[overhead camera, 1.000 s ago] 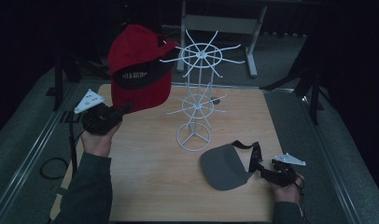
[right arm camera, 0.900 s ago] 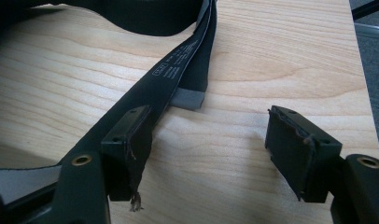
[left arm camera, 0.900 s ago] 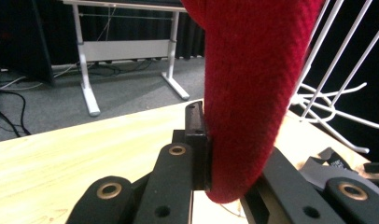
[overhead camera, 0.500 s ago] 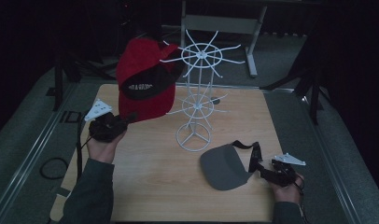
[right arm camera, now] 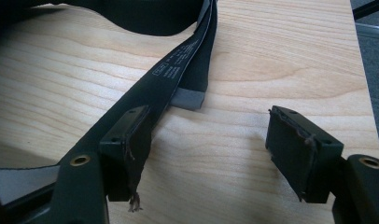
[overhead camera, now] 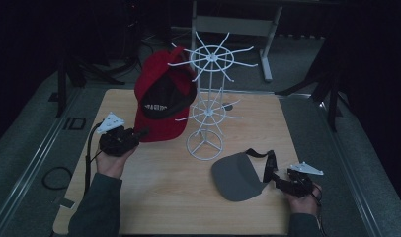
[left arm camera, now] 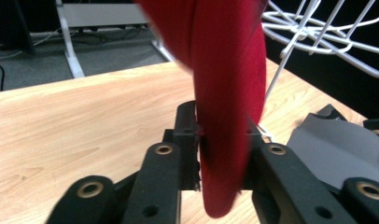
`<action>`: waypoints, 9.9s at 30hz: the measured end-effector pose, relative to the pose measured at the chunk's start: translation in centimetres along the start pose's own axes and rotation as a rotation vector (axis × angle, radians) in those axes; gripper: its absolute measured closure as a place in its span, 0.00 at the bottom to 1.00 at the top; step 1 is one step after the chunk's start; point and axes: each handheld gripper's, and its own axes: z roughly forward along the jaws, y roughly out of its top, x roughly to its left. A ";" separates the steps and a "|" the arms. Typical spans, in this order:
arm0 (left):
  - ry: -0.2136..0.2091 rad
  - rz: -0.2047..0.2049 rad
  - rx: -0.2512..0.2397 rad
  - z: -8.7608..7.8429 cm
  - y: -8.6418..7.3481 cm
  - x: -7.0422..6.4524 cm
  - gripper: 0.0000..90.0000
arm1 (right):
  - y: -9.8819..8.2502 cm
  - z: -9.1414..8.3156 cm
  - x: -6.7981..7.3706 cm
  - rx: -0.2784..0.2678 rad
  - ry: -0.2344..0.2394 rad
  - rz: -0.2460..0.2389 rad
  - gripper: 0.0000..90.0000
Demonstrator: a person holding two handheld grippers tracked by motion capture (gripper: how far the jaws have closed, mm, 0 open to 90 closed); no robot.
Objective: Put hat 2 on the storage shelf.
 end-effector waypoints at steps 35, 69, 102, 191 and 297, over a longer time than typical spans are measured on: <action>0.020 -0.014 -0.019 -1.6 -1.4 0.2 0.58 | 2.8 1.2 -0.3 0.025 0.044 0.000 0.56; 0.022 -0.031 -0.035 -1.8 -1.7 0.4 0.59 | 8.5 5.5 0.2 0.272 0.069 -0.051 0.89; 0.034 -0.037 -0.042 -2.0 -1.8 0.6 0.59 | 12.7 3.4 1.3 0.112 0.026 -0.152 0.98; 0.033 -0.032 -0.041 -1.8 -1.6 0.7 0.59 | 22.7 -6.0 4.0 -0.287 0.163 -0.394 0.98; 0.036 -0.032 -0.048 -1.7 -1.4 0.7 0.60 | 26.4 -15.1 5.4 -0.447 0.327 -0.499 0.98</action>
